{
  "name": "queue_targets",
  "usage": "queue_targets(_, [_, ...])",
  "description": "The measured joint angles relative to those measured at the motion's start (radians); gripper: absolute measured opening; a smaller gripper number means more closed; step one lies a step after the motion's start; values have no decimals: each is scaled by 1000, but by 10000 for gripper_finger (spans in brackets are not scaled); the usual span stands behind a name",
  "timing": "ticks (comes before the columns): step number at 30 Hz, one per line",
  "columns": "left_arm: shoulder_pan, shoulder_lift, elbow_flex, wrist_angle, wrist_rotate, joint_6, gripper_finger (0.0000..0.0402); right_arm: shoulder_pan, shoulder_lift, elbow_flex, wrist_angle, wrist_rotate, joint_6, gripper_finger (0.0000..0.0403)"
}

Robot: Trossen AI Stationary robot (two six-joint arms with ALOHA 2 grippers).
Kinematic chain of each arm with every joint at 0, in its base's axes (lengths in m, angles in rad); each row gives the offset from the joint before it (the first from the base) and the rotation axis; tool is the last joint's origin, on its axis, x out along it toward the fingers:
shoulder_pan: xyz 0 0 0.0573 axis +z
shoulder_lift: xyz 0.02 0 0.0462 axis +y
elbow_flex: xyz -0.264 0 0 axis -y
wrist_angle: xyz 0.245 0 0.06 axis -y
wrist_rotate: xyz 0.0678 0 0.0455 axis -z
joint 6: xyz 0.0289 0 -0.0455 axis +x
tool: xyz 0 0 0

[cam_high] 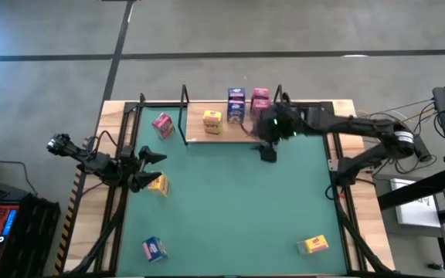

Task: Stack cereal on shelf
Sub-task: Put the right yellow cereal box on the shelf aligned with the other yellow cereal box

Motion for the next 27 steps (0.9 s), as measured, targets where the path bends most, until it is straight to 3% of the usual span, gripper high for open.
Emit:
queue_targets(7, [0, 0, 0, 0, 0, 0, 398, 256, -116, -210, 45, 94, 194, 281])
queue_targets(12, [0, 0, 0, 0, 0, 0, 398, 485, -183, -288, 48, 191, 314, 281])
queue_targets(19, [0, 0, 0, 0, 0, 0, 398, 825, -190, -328, 1, 364, 538, 281])
queue_targets(27, [0, 0, 0, 0, 0, 0, 398, 1083, -116, -303, -18, 392, 805, 281])
